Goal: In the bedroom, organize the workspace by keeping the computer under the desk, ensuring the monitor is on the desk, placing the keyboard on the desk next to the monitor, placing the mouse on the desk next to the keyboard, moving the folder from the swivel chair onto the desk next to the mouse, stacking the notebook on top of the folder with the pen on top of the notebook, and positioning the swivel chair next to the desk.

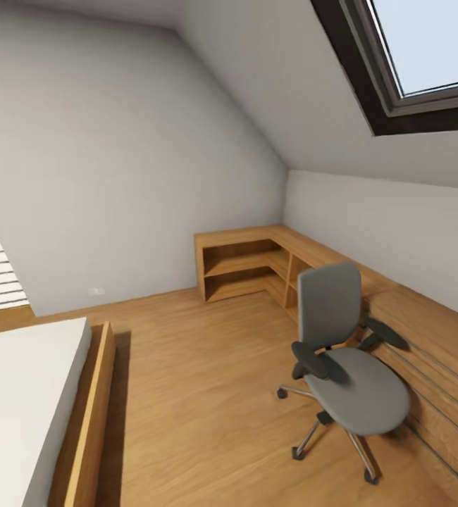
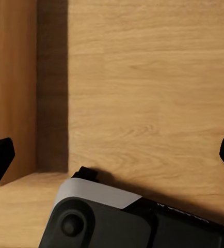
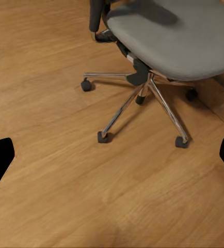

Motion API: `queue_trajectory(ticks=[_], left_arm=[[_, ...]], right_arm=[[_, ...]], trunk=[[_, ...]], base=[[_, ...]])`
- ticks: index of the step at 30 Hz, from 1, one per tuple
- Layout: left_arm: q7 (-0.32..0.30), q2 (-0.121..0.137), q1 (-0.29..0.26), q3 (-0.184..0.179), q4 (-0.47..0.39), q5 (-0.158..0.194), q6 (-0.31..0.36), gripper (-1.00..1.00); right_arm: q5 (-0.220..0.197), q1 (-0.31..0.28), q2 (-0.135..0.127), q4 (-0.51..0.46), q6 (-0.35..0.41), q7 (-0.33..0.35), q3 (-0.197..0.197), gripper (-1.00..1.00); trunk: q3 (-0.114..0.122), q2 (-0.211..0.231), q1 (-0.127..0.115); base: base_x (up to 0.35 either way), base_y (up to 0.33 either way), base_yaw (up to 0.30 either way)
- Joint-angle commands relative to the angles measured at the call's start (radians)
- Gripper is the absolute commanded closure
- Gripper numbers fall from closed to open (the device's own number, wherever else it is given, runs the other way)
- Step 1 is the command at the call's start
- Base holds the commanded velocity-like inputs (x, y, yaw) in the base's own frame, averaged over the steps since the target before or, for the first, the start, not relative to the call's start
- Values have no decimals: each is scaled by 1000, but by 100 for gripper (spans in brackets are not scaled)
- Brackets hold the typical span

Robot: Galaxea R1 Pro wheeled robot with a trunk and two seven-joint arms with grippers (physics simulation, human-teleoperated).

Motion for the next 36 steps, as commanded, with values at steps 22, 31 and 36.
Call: queue_trajectory(ticks=[22,31,36], left_arm=[[7,-2,-1,-8,-2,7,-2,-100],[7,-2,-1,-9,-2,7,-2,-100],[7,-2,-1,-9,-2,7,-2,-100]], right_arm=[[-4,-1,-1,1,0,-5,8,-100],[1,-1,-3,3,1,0,10,-100],[2,-1,-3,2,1,0,10,-100]], trunk=[[9,-2,1],[9,-2,1],[9,-2,1]], base=[[321,-4,263],[329,-61,45],[329,-71,2]])
